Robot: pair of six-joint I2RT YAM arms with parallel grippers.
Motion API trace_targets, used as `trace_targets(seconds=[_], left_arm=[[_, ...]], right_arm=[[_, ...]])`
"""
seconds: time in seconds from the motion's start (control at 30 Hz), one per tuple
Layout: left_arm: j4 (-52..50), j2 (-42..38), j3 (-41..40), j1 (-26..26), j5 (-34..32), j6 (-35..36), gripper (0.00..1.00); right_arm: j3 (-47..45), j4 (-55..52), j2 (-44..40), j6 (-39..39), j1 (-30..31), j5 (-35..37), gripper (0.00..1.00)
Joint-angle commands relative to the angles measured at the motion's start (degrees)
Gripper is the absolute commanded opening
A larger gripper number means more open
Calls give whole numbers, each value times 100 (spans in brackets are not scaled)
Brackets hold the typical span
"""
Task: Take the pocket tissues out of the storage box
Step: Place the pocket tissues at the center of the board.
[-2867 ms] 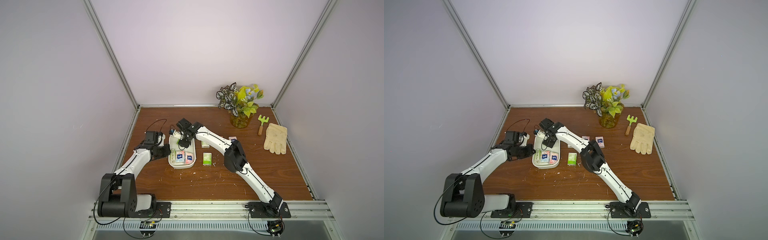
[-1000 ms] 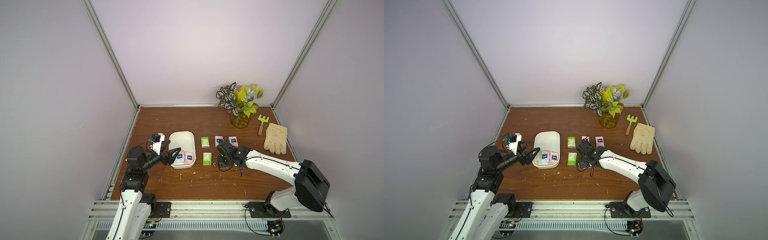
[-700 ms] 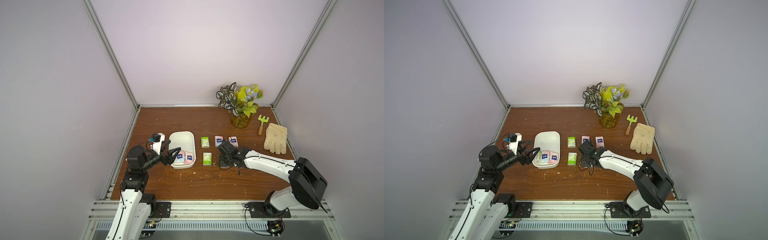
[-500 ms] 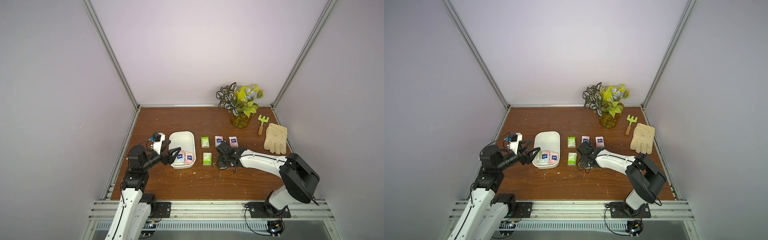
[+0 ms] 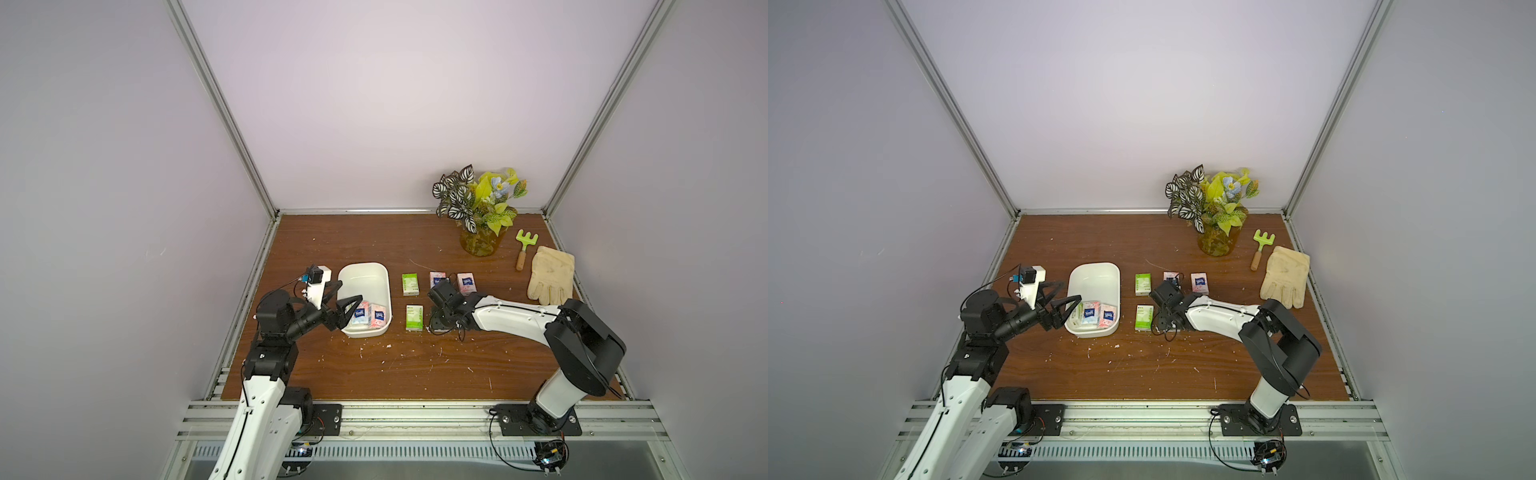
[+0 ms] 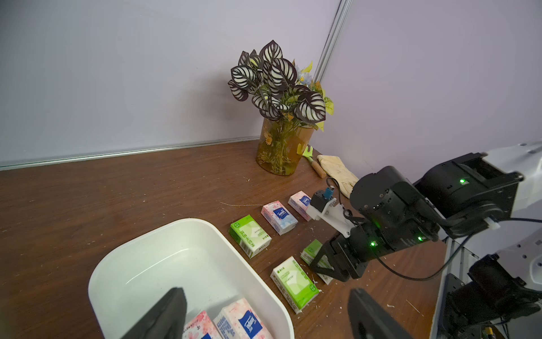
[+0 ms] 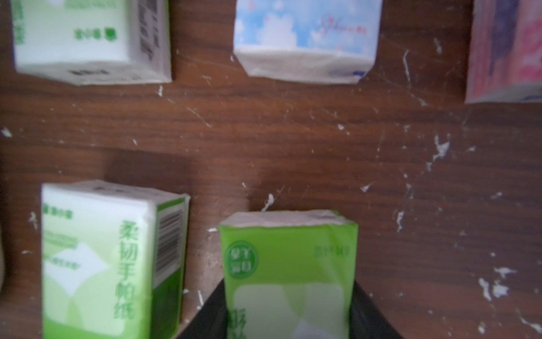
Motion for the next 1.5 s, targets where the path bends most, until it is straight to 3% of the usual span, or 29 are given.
trace_targets(seconds=[0.0,0.37,0.47,0.83,1.0,1.2,1.33,1.47], left_arm=[[-54,11,72,-59,-45,104,82],[-72,71,88,-68,-79,113,82],[-90,98,95,-70,-116,118,82],[-96,260,189,-76,-350,-17,81],[-140,536,279,-69,-788,-398,80],[-587,992,409,-71,-1687,-907,76],[-882,1198,462,-68,-2023,-1153,76],[-1344,1326,576,-61,-2686,-1260,76]], right_arm=[[119,-9,231,30,-51,49,55],[122,-175,81,-64,-47,80,65],[212,-299,-19,-151,-39,117,73],[644,-795,-1023,-488,13,128,81],[1086,-831,-1459,-964,-11,289,82],[1530,-102,-1686,-1989,-91,67,84],[2019,16,-1490,-2118,-116,-276,85],[2867,-425,-938,-1843,-117,-829,80]])
